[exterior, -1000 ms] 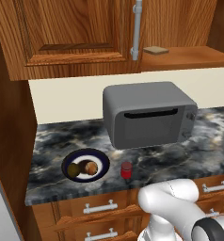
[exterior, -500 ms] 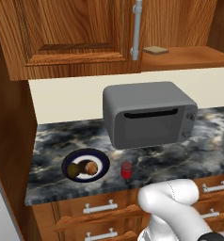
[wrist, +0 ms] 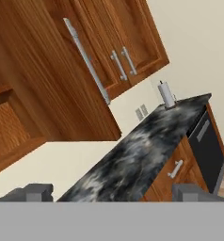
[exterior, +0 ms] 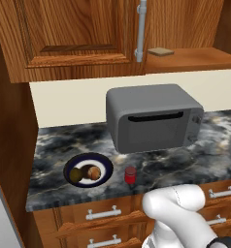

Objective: Pick the avocado and bread from the counter and place them on the plate. Then pick the jam from the cabinet and place it next to the plate. Lastly close the cabinet door.

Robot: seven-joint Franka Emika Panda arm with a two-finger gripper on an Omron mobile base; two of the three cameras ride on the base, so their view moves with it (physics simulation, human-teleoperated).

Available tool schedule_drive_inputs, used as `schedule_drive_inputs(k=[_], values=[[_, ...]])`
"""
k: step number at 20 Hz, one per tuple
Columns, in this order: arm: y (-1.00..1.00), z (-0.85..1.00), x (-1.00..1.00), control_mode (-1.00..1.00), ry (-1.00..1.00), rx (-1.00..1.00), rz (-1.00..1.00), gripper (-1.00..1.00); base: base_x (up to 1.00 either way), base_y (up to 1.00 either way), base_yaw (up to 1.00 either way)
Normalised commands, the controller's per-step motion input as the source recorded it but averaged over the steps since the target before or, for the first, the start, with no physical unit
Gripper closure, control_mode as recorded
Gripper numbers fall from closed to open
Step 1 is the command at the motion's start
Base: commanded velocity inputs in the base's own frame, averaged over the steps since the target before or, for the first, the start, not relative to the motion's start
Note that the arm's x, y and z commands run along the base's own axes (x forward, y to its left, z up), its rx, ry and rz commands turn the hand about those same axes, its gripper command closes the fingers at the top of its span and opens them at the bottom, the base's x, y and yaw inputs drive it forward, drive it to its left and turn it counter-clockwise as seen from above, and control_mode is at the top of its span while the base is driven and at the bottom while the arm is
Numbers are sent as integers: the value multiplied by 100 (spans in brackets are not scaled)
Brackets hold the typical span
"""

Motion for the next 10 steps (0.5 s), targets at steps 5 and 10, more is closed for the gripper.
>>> schedule_drive_inputs(k=[5, 10], values=[[-60, 21, 8, -100, 14, 14, -2, -100, 0, 0, 0], [-57, 18, 2, -100, 14, 14, 7, -100, 0, 0, 0]])
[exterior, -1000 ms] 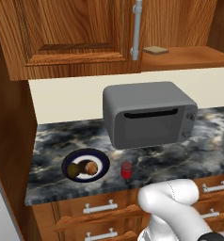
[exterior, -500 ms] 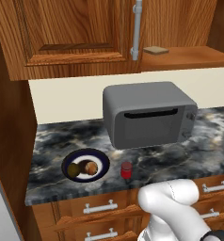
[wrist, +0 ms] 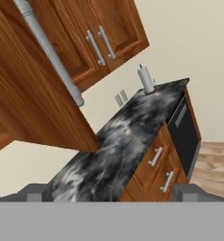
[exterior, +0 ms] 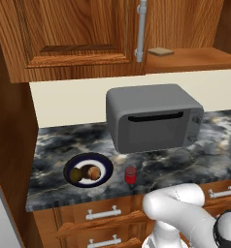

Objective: Pick the avocado and bread from the counter and place them on the plate. Then pick the jam from the cabinet and place it next to the plate. Lastly close the cabinet door.

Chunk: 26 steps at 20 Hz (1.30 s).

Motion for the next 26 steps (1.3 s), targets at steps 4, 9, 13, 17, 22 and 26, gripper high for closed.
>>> schedule_drive_inputs(k=[4, 9, 13, 17, 22, 26], values=[[-37, 6, -12, -100, 16, 5, 15, -100, 0, 0, 0], [-3, 0, -5, -100, 2, 0, 4, -100, 0, 0, 0], [0, 16, -23, -100, -10, -10, 16, -100, 0, 0, 0], [0, 46, -11, -100, -13, -14, 12, -100, 0, 0, 0], [-36, 35, 4, -100, 0, -2, 19, -100, 0, 0, 0], [-72, 17, -14, -100, 0, 0, 22, -100, 0, 0, 0]])
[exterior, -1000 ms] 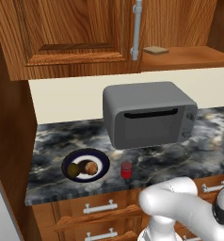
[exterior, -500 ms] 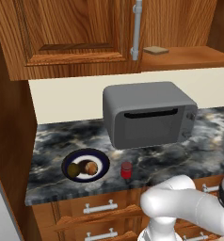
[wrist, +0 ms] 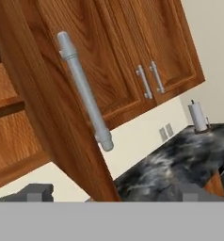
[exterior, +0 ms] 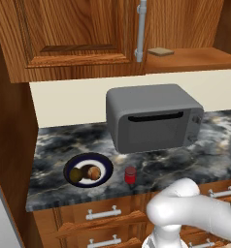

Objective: Pick the avocado and bread from the counter and place them on the plate. Then pick the jam from the cabinet and place it next to the plate. Lastly close the cabinet door.

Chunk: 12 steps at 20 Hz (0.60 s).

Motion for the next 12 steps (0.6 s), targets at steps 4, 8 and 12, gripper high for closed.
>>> schedule_drive_inputs(k=[4, 8, 12], values=[[-71, 0, -82, -100, -5, 0, 23, -100, 0, 0, 0], [-74, 14, -64, -100, -6, 3, 25, -100, 0, 0, 0], [-43, 27, 6, -100, 2, 4, 44, -100, 0, 0, 0]])
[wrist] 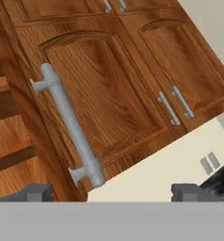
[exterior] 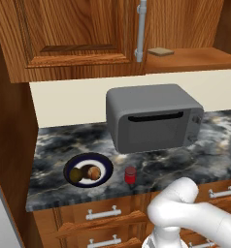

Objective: Pick the avocado and bread from the counter and place them on the plate. Then pick the jam from the cabinet and place it next to the plate. Lastly close the cabinet door.

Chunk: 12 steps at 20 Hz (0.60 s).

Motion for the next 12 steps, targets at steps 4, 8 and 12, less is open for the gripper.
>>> schedule_drive_inputs(k=[4, 8, 12], values=[[-14, 3, -8, -100, 8, 0, 49, -100, 0, 0, 0], [-3, 0, -46, -100, 11, 0, 53, -100, 0, 0, 0], [-7, 2, -33, -100, 11, 0, 49, -100, 0, 0, 0]])
